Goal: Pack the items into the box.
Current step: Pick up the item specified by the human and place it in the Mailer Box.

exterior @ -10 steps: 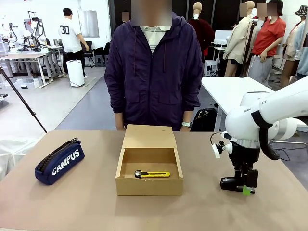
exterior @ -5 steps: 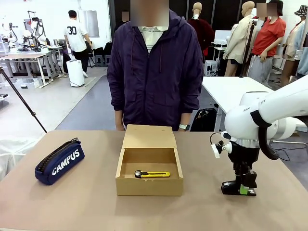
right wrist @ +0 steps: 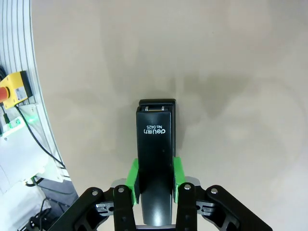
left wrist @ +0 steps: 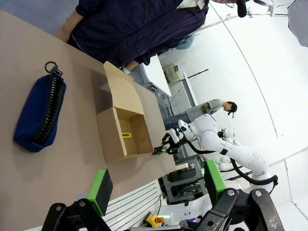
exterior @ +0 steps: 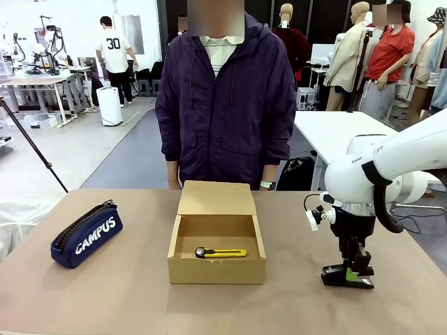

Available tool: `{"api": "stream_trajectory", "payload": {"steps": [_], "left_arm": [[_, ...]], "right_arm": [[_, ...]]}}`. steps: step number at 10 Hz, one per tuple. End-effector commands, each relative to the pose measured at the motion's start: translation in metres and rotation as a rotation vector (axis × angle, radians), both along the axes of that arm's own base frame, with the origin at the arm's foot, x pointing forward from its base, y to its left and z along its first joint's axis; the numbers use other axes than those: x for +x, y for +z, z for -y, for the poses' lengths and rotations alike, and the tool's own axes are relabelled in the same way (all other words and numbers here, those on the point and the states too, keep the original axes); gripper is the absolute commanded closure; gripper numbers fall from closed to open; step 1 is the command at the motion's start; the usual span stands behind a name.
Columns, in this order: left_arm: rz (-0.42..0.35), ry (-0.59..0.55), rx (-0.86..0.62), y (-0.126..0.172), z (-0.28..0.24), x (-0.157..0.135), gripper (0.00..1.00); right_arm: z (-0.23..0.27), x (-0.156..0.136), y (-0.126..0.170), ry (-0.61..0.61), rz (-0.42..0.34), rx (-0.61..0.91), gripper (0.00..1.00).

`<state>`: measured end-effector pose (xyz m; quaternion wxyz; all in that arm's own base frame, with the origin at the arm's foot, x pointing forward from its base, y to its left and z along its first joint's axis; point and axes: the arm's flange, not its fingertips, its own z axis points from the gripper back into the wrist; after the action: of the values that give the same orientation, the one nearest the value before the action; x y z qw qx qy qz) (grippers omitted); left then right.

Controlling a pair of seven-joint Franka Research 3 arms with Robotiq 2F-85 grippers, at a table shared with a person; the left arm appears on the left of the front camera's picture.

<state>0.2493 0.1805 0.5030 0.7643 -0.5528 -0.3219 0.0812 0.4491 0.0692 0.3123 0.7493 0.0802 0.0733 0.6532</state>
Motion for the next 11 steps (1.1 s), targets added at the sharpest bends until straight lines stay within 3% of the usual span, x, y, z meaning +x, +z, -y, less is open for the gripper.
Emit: {"api": "stream_trajectory", "payload": {"steps": [1, 3, 5, 7, 9, 10, 11], "left_arm": [[0.019, 0.000, -0.012, 0.002, 0.000, 0.000, 0.00], [0.019, 0.000, -0.012, 0.002, 0.000, 0.000, 0.00], [0.019, 0.000, -0.012, 0.002, 0.000, 0.000, 0.00], [0.019, 0.000, -0.012, 0.002, 0.000, 0.000, 0.00], [0.019, 0.000, -0.012, 0.002, 0.000, 0.000, 0.00], [0.019, 0.000, -0.012, 0.002, 0.000, 0.000, 0.00], [0.019, 0.000, -0.012, 0.002, 0.000, 0.000, 0.00]], "right_arm": [[-0.002, 0.002, 0.005, -0.017, 0.000, -0.013, 1.00], [-0.002, 0.003, 0.036, -0.037, 0.039, -0.021, 1.00], [-0.003, 0.002, 0.108, -0.169, 0.107, -0.101, 1.00], [-0.011, -0.003, 0.165, -0.229, 0.154, -0.164, 1.00], [0.008, 0.004, 0.172, -0.289, 0.261, -0.062, 1.00], [-0.003, -0.007, 0.179, -0.224, 0.192, -0.108, 1.00], [-0.003, -0.007, 0.179, -0.224, 0.192, -0.108, 1.00]]}}
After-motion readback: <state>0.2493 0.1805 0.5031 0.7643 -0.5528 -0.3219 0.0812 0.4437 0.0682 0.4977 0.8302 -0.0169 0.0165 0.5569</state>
